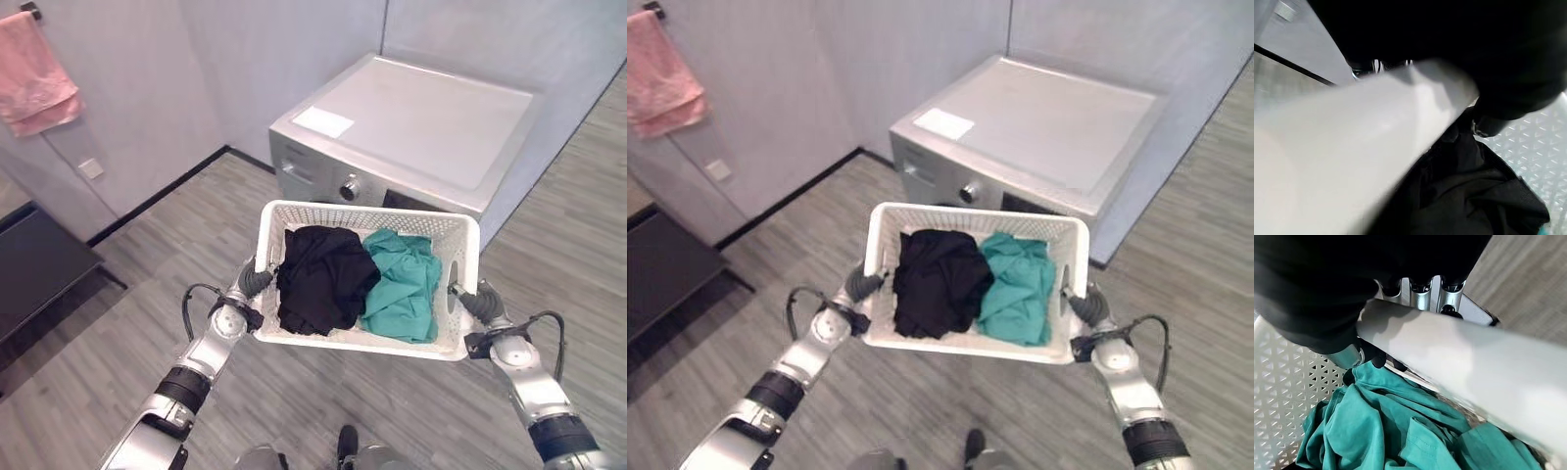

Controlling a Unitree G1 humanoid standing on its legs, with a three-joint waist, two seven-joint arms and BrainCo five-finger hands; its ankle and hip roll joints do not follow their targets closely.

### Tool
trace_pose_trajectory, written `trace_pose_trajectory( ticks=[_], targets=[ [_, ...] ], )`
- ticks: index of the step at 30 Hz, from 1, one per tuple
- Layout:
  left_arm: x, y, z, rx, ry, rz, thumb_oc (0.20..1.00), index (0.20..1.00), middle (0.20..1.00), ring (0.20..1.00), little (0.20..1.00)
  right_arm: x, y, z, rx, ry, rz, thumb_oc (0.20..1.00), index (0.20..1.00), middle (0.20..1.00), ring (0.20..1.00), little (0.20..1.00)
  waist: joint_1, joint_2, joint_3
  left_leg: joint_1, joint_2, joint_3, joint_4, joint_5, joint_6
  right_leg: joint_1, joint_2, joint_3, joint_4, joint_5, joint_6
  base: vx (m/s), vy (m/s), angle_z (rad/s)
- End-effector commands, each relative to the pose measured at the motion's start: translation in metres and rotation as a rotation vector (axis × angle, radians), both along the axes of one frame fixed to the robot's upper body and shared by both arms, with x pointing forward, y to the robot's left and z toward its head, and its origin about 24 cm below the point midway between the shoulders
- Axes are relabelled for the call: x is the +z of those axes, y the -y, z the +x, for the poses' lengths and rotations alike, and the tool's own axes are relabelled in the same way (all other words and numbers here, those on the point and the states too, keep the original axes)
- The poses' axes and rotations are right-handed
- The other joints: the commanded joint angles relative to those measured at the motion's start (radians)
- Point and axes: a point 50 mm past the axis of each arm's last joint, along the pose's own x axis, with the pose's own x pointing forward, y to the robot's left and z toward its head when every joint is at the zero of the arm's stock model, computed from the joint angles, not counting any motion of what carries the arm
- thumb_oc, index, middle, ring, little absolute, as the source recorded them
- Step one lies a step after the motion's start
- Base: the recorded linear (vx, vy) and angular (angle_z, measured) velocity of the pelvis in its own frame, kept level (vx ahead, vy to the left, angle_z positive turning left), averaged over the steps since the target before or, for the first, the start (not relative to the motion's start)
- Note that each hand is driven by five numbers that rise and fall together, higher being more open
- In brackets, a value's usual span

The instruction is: Grab the laundry basket,head to the washer,open it,put in the laundry and shut it.

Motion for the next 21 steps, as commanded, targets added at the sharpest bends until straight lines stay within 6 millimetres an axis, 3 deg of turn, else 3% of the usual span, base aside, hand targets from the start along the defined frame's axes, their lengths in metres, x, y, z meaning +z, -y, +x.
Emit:
trace_pose_trajectory(
  ticks=[1,2,4,8,11,15,21],
  targets=[
    [0.041,-0.014,0.01,0.058,0.211,-0.018,0.2,0.2,0.2,0.2,0.2,0.06,0.036,0.016,-0.117,0.281,-0.008,0.2,0.2,0.2,0.2,0.2,0.042,0.017,-0.061,0.105,0.017,-0.15,-0.211,0.131,0.018,-0.029,-0.045,0.041,0.039,-0.088,0.189,0.29,0.2,-0.86],
    [0.041,-0.024,0.006,0.088,0.222,-0.011,0.2,0.2,0.2,0.2,0.2,0.059,0.034,0.015,-0.109,0.285,-0.005,0.2,0.2,0.2,0.2,0.2,0.058,0.021,-0.056,0.1,0.011,-0.223,-0.243,0.162,0.015,-0.023,-0.045,0.075,0.041,-0.088,0.189,0.21,0.109,-0.83],
    [0.035,-0.035,-0.001,0.116,0.21,-0.001,0.2,0.2,0.2,0.2,0.2,0.051,0.03,0.01,-0.103,0.267,0.022,0.2,0.2,0.2,0.2,0.2,0.056,0.038,-0.071,0.123,0.004,-0.287,-0.299,0.146,0.01,-0.013,-0.04,0.112,0.022,-0.091,0.198,0.16,0.097,-1.38],
    [0.025,-0.048,-0.012,0.151,0.177,0.019,0.2,0.2,0.2,0.2,0.2,0.033,0.023,-0.002,-0.076,0.207,0.053,0.2,0.2,0.2,0.2,0.2,0.045,0.078,-0.104,0.193,0.01,-0.232,-0.373,0.125,0.0,0.013,-0.06,0.14,-0.011,-0.076,0.208,0.13,0.15,-0.72],
    [0.026,-0.051,-0.014,0.154,0.182,0.036,0.2,0.2,0.2,0.2,0.2,0.029,0.019,-0.006,-0.06,0.196,0.077,0.2,0.2,0.2,0.2,0.2,0.042,0.081,-0.105,0.217,0.002,-0.196,-0.393,0.118,0.003,0.009,-0.079,0.151,-0.006,-0.067,0.216,0.06,0.156,-0.7],
    [0.039,-0.06,-0.016,0.168,0.233,0.065,0.2,0.2,0.2,0.2,0.2,0.047,0.012,-0.005,0.008,0.258,0.058,0.2,0.2,0.2,0.2,0.2,0.034,0.074,-0.099,0.243,-0.025,-0.138,-0.385,0.078,0.023,-0.013,-0.11,0.191,0.005,-0.053,0.234,0.01,0.131,-0.38],
    [0.066,-0.077,-0.026,0.202,0.341,0.065,0.2,0.2,0.2,0.2,0.2,0.076,0.02,-0.007,0.026,0.359,0.003,0.2,0.2,0.2,0.2,0.2,0.033,0.069,-0.088,0.245,-0.066,-0.08,-0.349,0.02,0.058,-0.049,-0.152,0.249,0.01,-0.023,0.277,-0.02,0.145,-0.21]
  ],
)
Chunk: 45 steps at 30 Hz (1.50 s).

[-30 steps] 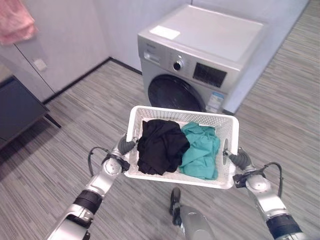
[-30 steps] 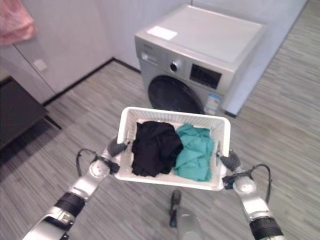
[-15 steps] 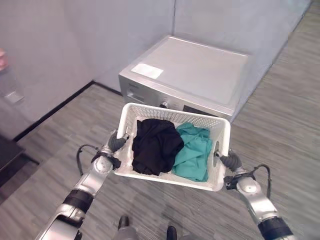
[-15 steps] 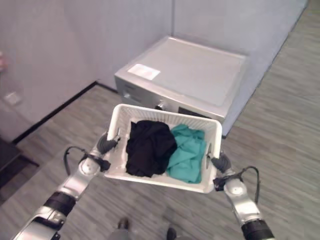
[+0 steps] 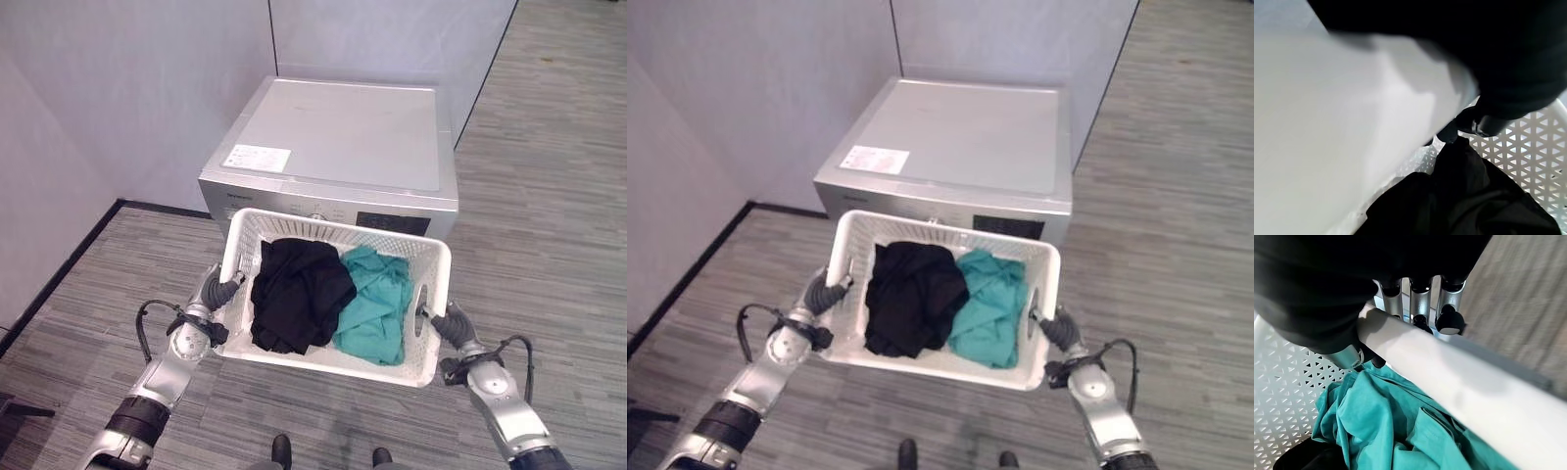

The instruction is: Grab the laundry basket,head to the washer,open it,put in the laundry and shut it.

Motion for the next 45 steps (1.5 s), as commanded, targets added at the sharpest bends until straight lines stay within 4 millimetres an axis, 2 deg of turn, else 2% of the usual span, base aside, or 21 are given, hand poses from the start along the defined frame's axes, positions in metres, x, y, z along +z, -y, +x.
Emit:
trace_pose_trajectory(
  ticks=[1,2,8,12,14,18,22,24,28,29,30,31,32,34,35,37,38,40,41,43,45],
  targets=[
    [0.06,-0.057,0.008,0.198,0.255,0.049,0.2,0.2,0.2,0.2,0.2,0.077,0.036,0.011,-0.035,0.33,-0.07,0.2,0.2,0.2,0.2,0.2,0.016,-0.012,-0.06,0.068,0.065,0.009,0.169,-0.202,-0.03,-0.116,0.008,0.019,0.08,0.041,0.0,-0.03,0.226,-0.47],
    [0.085,-0.066,-0.005,0.181,0.337,0.091,0.2,0.2,0.2,0.2,0.2,0.091,0.049,0.003,-0.048,0.361,-0.107,0.2,0.2,0.2,0.2,0.2,0.018,-0.016,-0.055,0.069,0.04,0.026,0.167,-0.217,-0.008,-0.133,-0.015,0.031,0.084,0.054,0.02,-0.04,0.286,-0.47],
    [0.14,-0.092,-0.064,0.141,0.453,0.199,0.2,0.2,0.2,0.2,0.2,0.126,0.082,-0.033,-0.104,0.432,-0.163,0.2,0.2,0.2,0.2,0.2,0.016,-0.044,-0.054,0.071,-0.022,0.035,0.138,-0.235,0.042,-0.179,-0.068,0.036,0.105,0.081,0.067,-0.02,0.19,-0.21],
    [0.156,-0.091,-0.067,0.121,0.507,0.197,0.2,0.2,0.2,0.2,0.2,0.137,0.087,-0.033,-0.104,0.457,-0.174,0.2,0.2,0.2,0.2,0.2,0.021,-0.053,-0.063,0.074,-0.031,0.028,0.14,-0.253,0.049,-0.172,-0.082,0.019,0.107,0.077,0.077,0.01,0.052,0.01],
    [0.165,-0.086,-0.059,0.086,0.539,0.179,0.2,0.2,0.2,0.2,0.2,0.146,0.088,-0.026,-0.102,0.479,-0.195,0.2,0.2,0.2,0.2,0.2,0.026,-0.061,-0.069,0.069,-0.034,0.022,0.152,-0.258,0.05,-0.166,-0.092,0.004,0.108,0.082,0.08,0.02,0.013,0.06],
    [0.183,-0.071,-0.02,0.027,0.577,0.11,0.2,0.2,0.2,0.2,0.2,0.162,0.09,0.007,-0.083,0.476,-0.225,0.2,0.2,0.2,0.2,0.2,0.038,-0.069,-0.083,0.075,-0.05,0.017,0.161,-0.268,0.061,-0.167,-0.125,-0.031,0.113,0.109,0.099,0.01,0.039,0.16],
    [0.2,-0.065,0.008,0.05,0.612,0.143,0.2,0.2,0.2,0.2,0.2,0.18,0.109,0.027,-0.133,0.433,-0.285,0.2,0.2,0.2,0.2,0.2,0.053,-0.068,-0.081,0.096,-0.066,0.004,0.131,-0.262,0.073,-0.205,-0.124,-0.015,0.191,0.098,0.092,-0.01,0.061,-0.01],
    [0.206,-0.057,0.026,0.026,0.594,0.097,0.2,0.2,0.2,0.2,0.2,0.205,0.126,0.039,-0.196,0.432,-0.318,0.2,0.2,0.2,0.2,0.2,0.058,-0.057,-0.072,0.115,-0.07,-0.023,0.115,-0.257,0.084,-0.24,-0.083,0.012,0.29,0.082,0.074,0.0,0.061,-0.08],
    [0.206,-0.057,0.026,0.026,0.594,0.097,0.2,0.2,0.2,0.2,0.2,0.205,0.126,0.039,-0.196,0.432,-0.318,0.2,0.2,0.2,0.2,0.2,0.058,-0.057,-0.072,0.115,-0.07,-0.022,0.115,-0.257,0.084,-0.24,-0.083,0.012,0.291,0.082,0.075,0.01,0.03,-0.07],
    [0.222,-0.056,0.046,0.053,0.576,0.084,0.2,0.2,0.2,0.2,0.2,0.236,0.128,0.056,-0.208,0.425,-0.391,0.2,0.2,0.2,0.2,0.2,0.056,-0.029,-0.051,0.147,-0.062,-0.037,0.115,-0.265,0.1,-0.294,-0.016,-0.03,0.415,0.047,0.058,0.14,0.039,-0.09],
    [0.238,-0.057,0.058,0.072,0.562,0.093,0.2,0.2,0.2,0.2,0.2,0.253,0.122,0.077,-0.213,0.416,-0.394,0.2,0.2,0.2,0.2,0.2,0.061,-0.031,-0.058,0.174,-0.072,-0.01,0.09,-0.269,0.085,-0.338,-0.031,-0.142,0.32,0.059,0.04,0.27,-0.057,-0.26],
    [0.245,-0.063,0.061,0.105,0.56,0.094,0.2,0.2,0.2,0.2,0.2,0.257,0.113,0.09,-0.195,0.392,-0.411,0.2,0.2,0.2,0.2,0.2,0.066,-0.037,-0.064,0.192,-0.069,0.005,0.087,-0.284,0.076,-0.37,-0.044,-0.204,0.23,0.098,0.047,0.35,-0.195,-0.24],
    [0.251,-0.072,0.064,0.147,0.561,0.093,0.2,0.2,0.2,0.2,0.2,0.268,0.098,0.103,-0.172,0.402,-0.426,0.2,0.2,0.2,0.2,0.2,0.05,-0.024,-0.067,0.199,-0.058,0.011,0.091,-0.298,0.07,-0.365,-0.033,-0.242,0.157,0.127,0.054,0.25,-0.144,-0.43],
    [0.252,-0.077,0.069,0.179,0.545,0.083,0.2,0.2,0.2,0.2,0.2,0.273,0.089,0.111,-0.156,0.404,-0.43,0.2,0.2,0.2,0.2,0.2,0.027,-0.013,-0.064,0.207,-0.047,0.01,0.1,-0.309,0.063,-0.355,-0.021,-0.239,0.129,0.137,0.054,0.22,-0.111,-0.44],
    [0.249,-0.073,0.08,0.191,0.506,0.092,0.2,0.2,0.2,0.2,0.2,0.272,0.087,0.113,-0.164,0.396,-0.436,0.2,0.2,0.2,0.2,0.2,0.006,-0.02,-0.07,0.219,-0.04,-0.005,0.128,-0.325,0.049,-0.329,-0.001,-0.18,0.134,0.138,0.042,0.23,-0.128,0.11],
    [0.25,-0.069,0.082,0.188,0.507,0.097,0.2,0.2,0.2,0.2,0.2,0.274,0.083,0.114,-0.148,0.407,-0.448,0.2,0.2,0.2,0.2,0.2,0.004,-0.022,-0.077,0.217,-0.031,-0.005,0.16,-0.322,0.036,-0.315,0.007,-0.18,0.151,0.127,0.033,0.25,-0.185,0.76],
    [0.244,-0.064,0.089,0.186,0.48,0.068,0.2,0.2,0.2,0.2,0.2,0.272,0.075,0.115,-0.124,0.416,-0.452,0.2,0.2,0.2,0.2,0.2,-0.011,-0.016,-0.08,0.175,0.013,0.006,0.317,-0.238,-0.026,-0.266,0.035,-0.214,0.175,0.092,-0.003,0.33,-0.297,0.85],
    [0.255,-0.055,0.092,0.172,0.51,0.054,0.2,0.2,0.2,0.2,0.2,0.275,0.068,0.116,-0.106,0.443,-0.443,0.2,0.2,0.2,0.2,0.2,-0.012,-0.031,-0.07,0.079,0.061,0.02,0.558,-0.117,-0.067,-0.2,0.052,-0.244,0.165,0.064,-0.046,0.21,-0.312,0.81],
    [0.261,-0.05,0.092,0.161,0.528,0.05,0.2,0.2,0.2,0.2,0.2,0.276,0.066,0.116,-0.104,0.456,-0.444,0.2,0.2,0.2,0.2,0.2,0.0,-0.041,-0.058,0.03,0.062,0.005,0.659,-0.072,-0.075,-0.173,0.067,-0.242,0.153,0.051,-0.068,0.11,-0.267,0.42],
    [0.264,-0.044,0.093,0.148,0.536,0.044,0.2,0.2,0.2,0.2,0.2,0.275,0.07,0.115,-0.122,0.452,-0.451,0.2,0.2,0.2,0.2,0.2,0.019,-0.066,-0.042,-0.048,0.064,-0.006,0.781,-0.006,-0.081,-0.127,0.077,-0.24,0.136,0.032,-0.094,0.09,-0.196,-0.23],
    [0.267,-0.04,0.094,0.133,0.537,0.049,0.2,0.2,0.2,0.2,0.2,0.268,0.072,0.115,-0.12,0.423,-0.45,0.2,0.2,0.2,0.2,0.2,0.03,-0.08,-0.032,-0.112,0.11,0.018,0.715,-0.028,-0.067,-0.103,0.074,-0.247,0.124,0.016,-0.094,0.12,-0.072,-0.16]
  ],
)
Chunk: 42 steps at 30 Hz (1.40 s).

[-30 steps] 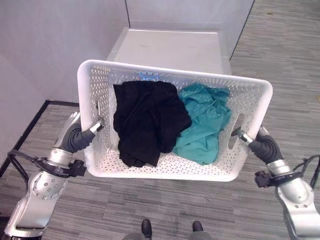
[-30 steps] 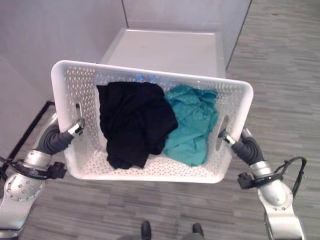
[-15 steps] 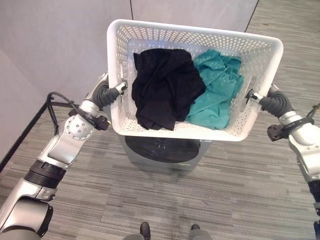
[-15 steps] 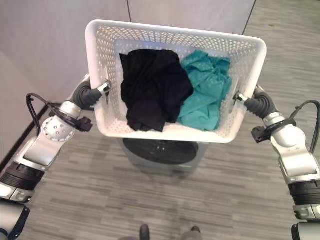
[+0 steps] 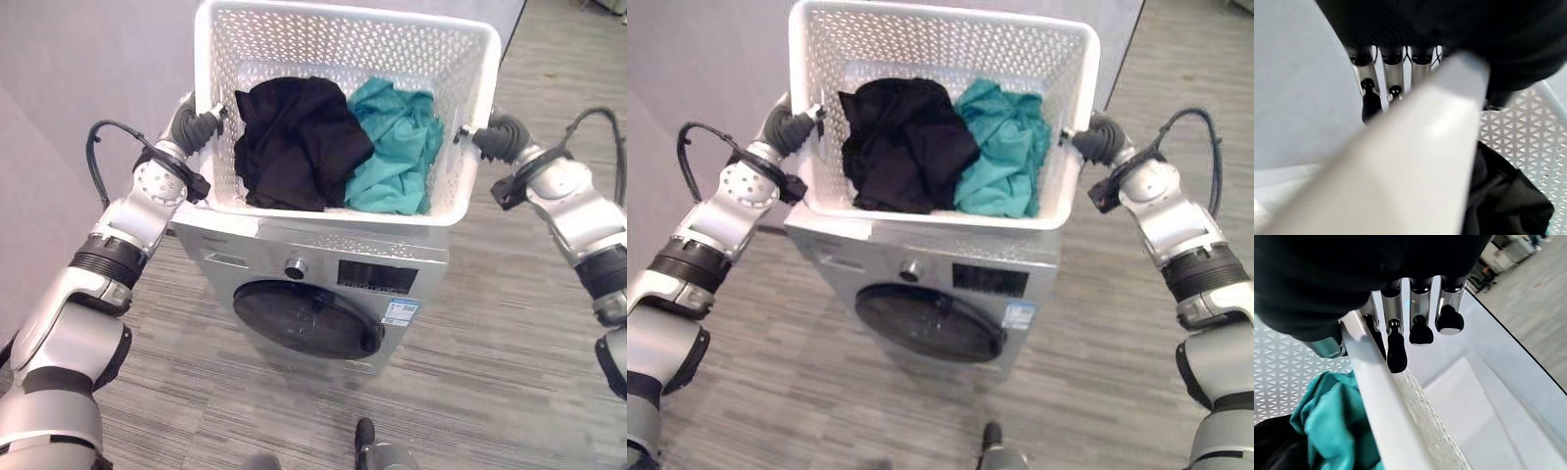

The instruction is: Grab the laundry basket,head to the washer,open it,put in the laundry and shut it.

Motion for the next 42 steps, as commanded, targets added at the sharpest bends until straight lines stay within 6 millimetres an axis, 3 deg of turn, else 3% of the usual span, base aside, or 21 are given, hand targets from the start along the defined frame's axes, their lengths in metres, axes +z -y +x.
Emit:
trace_pose_trajectory(
  ticks=[1,4,6,10,17,26,27,28,29,30,31,32,38,42],
  targets=[
    [0.072,-0.034,-0.015,0.129,0.237,-0.05,0.2,0.2,0.2,0.2,0.2,0.034,0.054,-0.018,-0.214,0.149,0.034,0.2,0.2,0.2,0.2,0.2,0.012,-0.045,-0.04,0.041,0.007,0.1,-0.16,0.031,0.055,0.082,-0.035,0.03,-0.078,-0.033,0.092,0.17,0.032,0.29],
    [0.073,-0.039,-0.019,0.143,0.243,-0.013,0.2,0.2,0.2,0.2,0.2,0.016,0.045,-0.016,-0.159,0.1,0.025,0.2,0.2,0.2,0.2,0.2,0.053,-0.034,-0.039,0.061,0.014,0.019,-0.402,0.003,0.051,0.106,-0.024,0.072,-0.077,-0.058,0.111,0.2,0.085,-0.15],
    [0.065,-0.042,-0.02,0.15,0.223,0.001,0.2,0.2,0.2,0.2,0.2,-0.002,0.037,-0.017,-0.11,0.062,0.051,0.2,0.2,0.2,0.2,0.2,0.059,-0.017,-0.054,0.128,0.009,-0.009,-0.518,-0.028,0.052,0.125,-0.006,0.084,-0.078,-0.076,0.117,0.19,0.04,-0.45],
    [0.052,-0.045,-0.02,0.158,0.166,0.066,0.2,0.2,0.2,0.2,0.2,-0.011,0.032,-0.02,-0.072,0.027,0.023,0.2,0.2,0.2,0.2,0.2,0.069,-0.019,-0.073,0.171,0.005,-0.004,-0.555,-0.041,0.05,0.163,-0.008,0.085,-0.095,-0.085,0.114,0.12,0.028,-0.43],
    [0.038,-0.055,-0.021,0.179,0.075,0.157,0.2,0.2,0.2,0.2,0.2,-0.003,0.032,-0.023,-0.039,0.002,-0.056,0.2,0.2,0.2,0.2,0.2,0.088,-0.026,-0.09,0.24,0.001,0.034,-0.632,-0.052,0.058,0.172,-0.032,0.087,-0.088,-0.085,0.132,0.04,0.052,0.0],
    [0.045,-0.057,-0.014,0.188,-0.007,0.208,0.2,0.2,0.2,0.2,0.2,0.004,0.034,-0.005,-0.091,-0.074,-0.087,0.2,0.2,0.2,0.2,0.2,0.09,-0.02,-0.097,0.256,0.003,0.047,-0.656,-0.051,0.062,0.167,-0.046,0.084,-0.095,-0.074,0.149,0.01,0.027,-0.03],
    [0.051,-0.058,-0.011,0.206,-0.015,0.213,0.335,0.335,0.335,0.335,0.335,0.011,0.034,0.001,-0.116,-0.081,-0.084,0.2,0.2,0.2,0.2,0.2,0.089,-0.018,-0.102,0.256,0.002,0.048,-0.661,-0.049,0.062,0.165,-0.048,0.085,-0.098,-0.07,0.152,0.0,0.0,0.0],
    [0.052,-0.059,-0.008,0.222,-0.029,0.225,0.58,0.58,0.58,0.58,0.58,0.014,0.033,0.004,-0.124,-0.089,-0.089,0.2,0.2,0.2,0.2,0.2,0.088,-0.016,-0.102,0.256,0.001,0.049,-0.662,-0.048,0.063,0.162,-0.049,0.085,-0.099,-0.068,0.154,0.0,0.034,-0.02],
    [0.055,-0.059,-0.006,0.238,-0.045,0.246,0.884,0.884,0.884,0.884,0.884,0.019,0.031,0.007,-0.131,-0.091,-0.091,0.325,0.325,0.325,0.325,0.325,0.087,-0.014,-0.103,0.255,0.0,0.051,-0.663,-0.046,0.064,0.159,-0.05,0.085,-0.098,-0.067,0.155,0.0,0.018,-0.06],
    [0.057,-0.061,-0.005,0.253,-0.055,0.26,1.0,1.0,1.0,1.0,1.0,0.023,0.031,0.01,-0.139,-0.094,-0.089,0.498,0.498,0.498,0.498,0.498,0.085,-0.014,-0.104,0.255,0.0,0.053,-0.665,-0.045,0.064,0.156,-0.051,0.085,-0.096,-0.066,0.157,0.0,0.016,-0.07],
    [0.059,-0.064,-0.003,0.279,-0.072,0.269,1.0,1.0,1.0,1.0,1.0,0.029,0.028,0.013,-0.139,-0.097,-0.088,0.633,0.633,0.633,0.633,0.633,0.084,-0.014,-0.104,0.256,0.0,0.056,-0.668,-0.043,0.064,0.152,-0.052,0.086,-0.093,-0.065,0.159,0.01,0.018,-0.04],
    [0.059,-0.066,-0.002,0.294,-0.087,0.279,1.0,1.0,1.0,1.0,1.0,0.03,0.027,0.014,-0.143,-0.111,-0.097,1.0,1.0,1.0,1.0,1.0,0.083,-0.013,-0.105,0.258,0.0,0.057,-0.669,-0.043,0.064,0.151,-0.052,0.086,-0.091,-0.065,0.16,0.0,0.0,0.0],
    [0.055,-0.074,0.003,0.373,-0.168,0.333,1.0,1.0,1.0,1.0,1.0,0.04,0.025,0.021,-0.18,-0.126,-0.093,1.0,1.0,1.0,1.0,1.0,0.076,-0.009,-0.109,0.263,0.001,0.066,-0.682,-0.034,0.062,0.143,-0.056,0.081,-0.08,-0.065,0.167,0.01,0.013,-0.04],
    [0.047,-0.079,0.003,0.389,-0.218,0.363,1.0,1.0,1.0,1.0,1.0,0.028,0.013,0.028,-0.143,-0.132,-0.009,1.0,1.0,1.0,1.0,1.0,0.076,-0.002,-0.107,0.267,-0.001,0.07,-0.688,-0.037,0.064,0.142,-0.06,0.077,-0.074,-0.066,0.171,0.01,0.012,-0.06]
  ],
)
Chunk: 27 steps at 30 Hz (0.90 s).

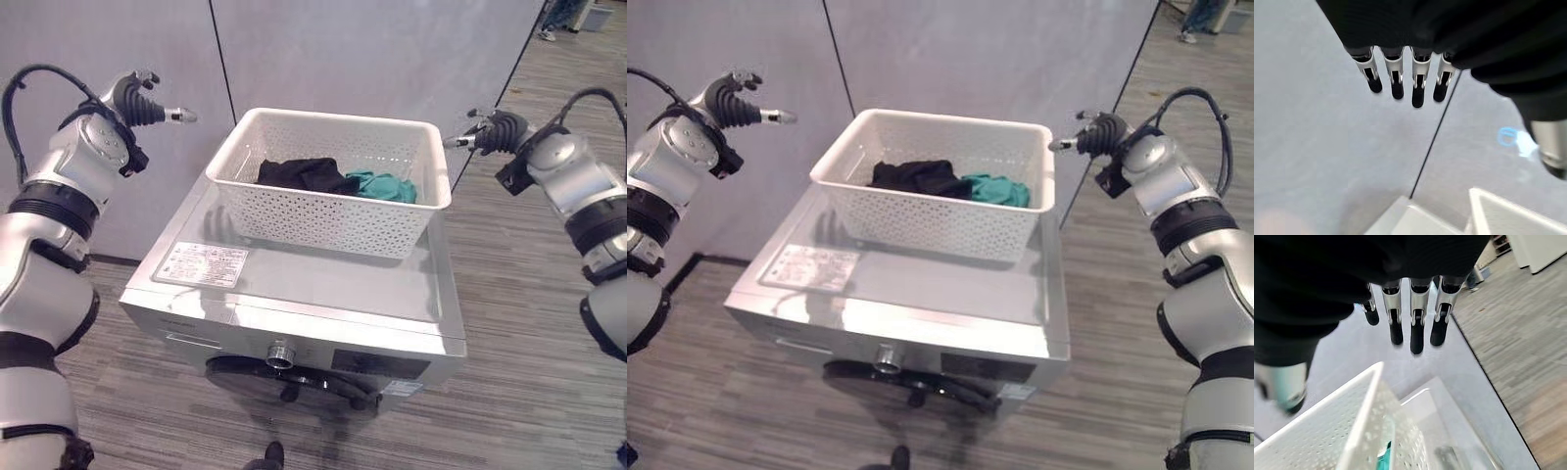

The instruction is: Grab the laundry basket,head to the washer,open it,put in the laundry and shut it.

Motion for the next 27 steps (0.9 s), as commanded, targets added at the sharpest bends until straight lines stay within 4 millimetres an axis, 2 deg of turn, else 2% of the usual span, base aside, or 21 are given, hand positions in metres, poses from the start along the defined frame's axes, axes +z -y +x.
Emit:
trace_pose_trajectory(
  ticks=[1,6,8,9,10,11,12,13,14,15,16,17,18,19,20,21,22,23,25,26,27],
  targets=[
    [0.023,-0.019,-0.006,0.081,0.058,0.023,1.0,1.0,1.0,1.0,1.0,0.031,0.005,-0.002,-0.018,0.136,0.082,1.0,1.0,1.0,1.0,1.0,0.031,-0.015,-0.059,0.1,0.079,0.016,0.094,-0.121,-0.026,-0.111,-0.068,-0.036,0.103,0.019,0.083,0.02,0.004,-0.07],
    [0.026,-0.029,-0.012,0.096,0.102,-0.015,1.0,1.0,1.0,1.0,1.0,0.03,0.011,-0.005,-0.022,0.175,0.15,1.0,1.0,1.0,1.0,1.0,0.036,-0.015,-0.06,0.103,0.078,0.015,0.09,-0.122,-0.025,-0.106,-0.07,-0.038,0.097,0.02,0.084,0.0,0.0,-0.01],
    [0.03,-0.045,-0.023,0.119,0.173,-0.04,1.0,1.0,1.0,1.0,1.0,0.032,0.032,-0.017,-0.051,0.241,0.219,1.0,1.0,1.0,1.0,1.0,0.038,-0.018,-0.062,0.099,0.074,0.013,0.086,-0.112,-0.024,-0.108,-0.073,-0.043,0.091,0.028,0.084,0.0,0.0,0.0],
    [0.031,-0.06,-0.036,0.127,0.236,-0.062,1.0,1.0,1.0,1.0,1.0,0.027,0.057,-0.033,-0.092,0.276,0.236,1.0,1.0,1.0,1.0,1.0,0.038,-0.02,-0.064,0.099,0.073,0.012,0.082,-0.114,-0.025,-0.106,-0.075,-0.049,0.085,0.029,0.085,0.0,0.0,0.0],
    [0.033,-0.07,-0.047,0.134,0.277,-0.066,1.0,1.0,1.0,1.0,1.0,0.023,0.07,-0.044,-0.108,0.297,0.247,1.0,1.0,1.0,1.0,1.0,0.038,-0.021,-0.063,0.1,0.073,0.011,0.079,-0.115,-0.025,-0.105,-0.075,-0.049,0.081,0.03,0.085,0.03,0.004,0.01],
    [0.031,-0.07,-0.047,0.134,0.273,-0.065,1.0,1.0,1.0,1.0,1.0,0.021,0.071,-0.044,-0.109,0.293,0.246,1.0,1.0,1.0,1.0,1.0,0.039,-0.021,-0.067,0.101,0.073,0.012,0.079,-0.115,-0.025,-0.105,-0.075,-0.05,0.08,0.03,0.085,0.0,0.0,0.0],
    [0.03,-0.083,-0.064,0.154,0.333,-0.071,1.0,1.0,1.0,1.0,1.0,0.011,0.088,-0.062,-0.134,0.321,0.264,1.0,1.0,1.0,1.0,1.0,0.039,-0.023,-0.067,0.101,0.073,0.012,0.075,-0.116,-0.024,-0.104,-0.075,-0.051,0.075,0.029,0.085,0.03,0.001,0.04],
    [0.02,-0.108,-0.094,0.224,0.41,-0.064,1.0,1.0,1.0,1.0,1.0,-0.009,0.109,-0.092,-0.17,0.377,0.304,1.0,1.0,1.0,1.0,1.0,0.038,-0.031,-0.065,0.1,0.072,0.012,0.068,-0.118,-0.024,-0.105,-0.076,-0.054,0.068,0.031,0.085,0.06,0.003,0.06],
    [0.008,-0.118,-0.11,0.26,0.434,-0.067,1.0,1.0,1.0,1.0,1.0,-0.021,0.117,-0.109,-0.194,0.393,0.302,1.0,1.0,1.0,1.0,1.0,0.039,-0.027,-0.071,0.106,0.073,0.013,0.065,-0.126,-0.023,-0.1,-0.075,-0.054,0.064,0.026,0.085,0.05,0.003,0.04],
    [0.005,-0.119,-0.112,0.264,0.431,-0.069,1.0,1.0,1.0,1.0,1.0,-0.021,0.116,-0.109,-0.19,0.39,0.298,1.0,1.0,1.0,1.0,1.0,0.037,-0.023,-0.072,0.108,0.074,0.014,0.064,-0.126,-0.024,-0.099,-0.074,-0.054,0.064,0.026,0.085,0.03,0.004,-0.03],
    [-0.005,-0.131,-0.128,0.315,0.467,-0.078,1.0,1.0,1.0,1.0,1.0,-0.03,0.125,-0.125,-0.225,0.43,0.322,1.0,1.0,1.0,1.0,1.0,0.037,-0.029,-0.068,0.105,0.071,0.014,0.062,-0.125,-0.022,-0.103,-0.077,-0.053,0.06,0.031,0.085,0.03,0.004,-0.05],
    [-0.022,-0.143,-0.148,0.375,0.469,-0.08,1.0,1.0,1.0,1.0,1.0,-0.041,0.131,-0.14,-0.249,0.439,0.319,1.0,1.0,1.0,1.0,1.0,0.035,-0.025,-0.075,0.11,0.07,0.017,0.058,-0.135,-0.021,-0.1,-0.076,-0.049,0.053,0.028,0.086,0.03,0.004,-0.09],
    [-0.045,-0.163,-0.184,0.488,0.48,-0.074,1.0,1.0,1.0,1.0,1.0,-0.054,0.138,-0.161,-0.299,0.459,0.307,1.0,1.0,1.0,1.0,1.0,0.032,-0.022,-0.073,0.108,0.066,0.024,0.053,-0.137,-0.02,-0.105,-0.079,-0.044,0.041,0.037,0.087,0.03,0.003,-0.16],
    [-0.055,-0.171,-0.2,0.54,0.475,-0.075,1.0,1.0,1.0,1.0,1.0,-0.061,0.139,-0.17,-0.314,0.452,0.302,1.0,1.0,1.0,1.0,1.0,0.029,-0.019,-0.075,0.108,0.065,0.028,0.052,-0.14,-0.019,-0.107,-0.08,-0.039,0.037,0.04,0.087,0.03,0.003,-0.35],
    [-0.056,-0.172,-0.206,0.548,0.47,-0.072,1.0,1.0,1.0,1.0,1.0,-0.062,0.137,-0.17,-0.307,0.445,0.301,1.0,1.0,1.0,1.0,1.0,0.023,-0.017,-0.081,0.113,0.067,0.03,0.05,-0.146,-0.019,-0.104,-0.077,-0.037,0.035,0.036,0.088,0.05,0.011,-0.39],
    [-0.083,-0.183,-0.238,0.648,0.446,-0.093,1.0,1.0,1.0,1.0,1.0,-0.087,0.137,-0.187,-0.347,0.422,0.334,1.0,1.0,1.0,1.0,1.0,0.018,-0.013,-0.079,0.113,0.065,0.037,0.048,-0.153,-0.016,-0.108,-0.079,-0.028,0.026,0.042,0.087,0.03,0.008,-0.33],
    [-0.099,-0.187,-0.253,0.704,0.429,-0.106,1.0,1.0,1.0,1.0,1.0,-0.1,0.136,-0.195,-0.375,0.399,0.336,1.0,1.0,1.0,1.0,1.0,0.014,-0.013,-0.073,0.11,0.062,0.039,0.049,-0.152,-0.015,-0.114,-0.081,-0.023,0.026,0.048,0.084,0.02,0.009,-0.2],
    [-0.124,-0.188,-0.272,0.774,0.399,-0.13,1.0,1.0,1.0,1.0,1.0,-0.124,0.131,-0.205,-0.402,0.342,0.351,1.0,1.0,1.0,1.0,1.0,0.009,-0.012,-0.068,0.11,0.062,0.042,0.05,-0.161,-0.012,-0.118,-0.081,-0.014,0.025,0.047,0.083,0.03,0.008,-0.12],
    [-0.124,-0.188,-0.274,0.775,0.398,-0.127,1.0,1.0,1.0,1.0,1.0,-0.125,0.13,-0.206,-0.401,0.339,0.35,1.0,1.0,1.0,1.0,1.0,0.009,-0.013,-0.071,0.109,0.062,0.044,0.051,-0.162,-0.011,-0.119,-0.081,-0.013,0.025,0.048,0.084,0.02,0.004,-0.08],
    [-0.141,-0.186,-0.283,0.81,0.381,-0.166,1.0,1.0,1.0,1.0,1.0,-0.138,0.129,-0.214,-0.422,0.295,0.342,1.0,1.0,1.0,1.0,1.0,0.006,-0.013,-0.07,0.11,0.061,0.044,0.048,-0.172,-0.01,-0.12,-0.081,-0.009,0.023,0.042,0.084,-0.07,-0.017,-0.05],
    [-0.19,-0.179,-0.309,0.898,0.266,-0.262,1.0,1.0,1.0,1.0,1.0,-0.176,0.119,-0.233,-0.462,0.179,0.402,1.0,1.0,1.0,1.0,1.0,0.003,-0.019,-0.055,0.101,0.057,0.05,0.05,-0.167,-0.007,-0.129,-0.084,-0.009,0.022,0.053,0.079,0.0,-0.008,-0.03]
  ],
)
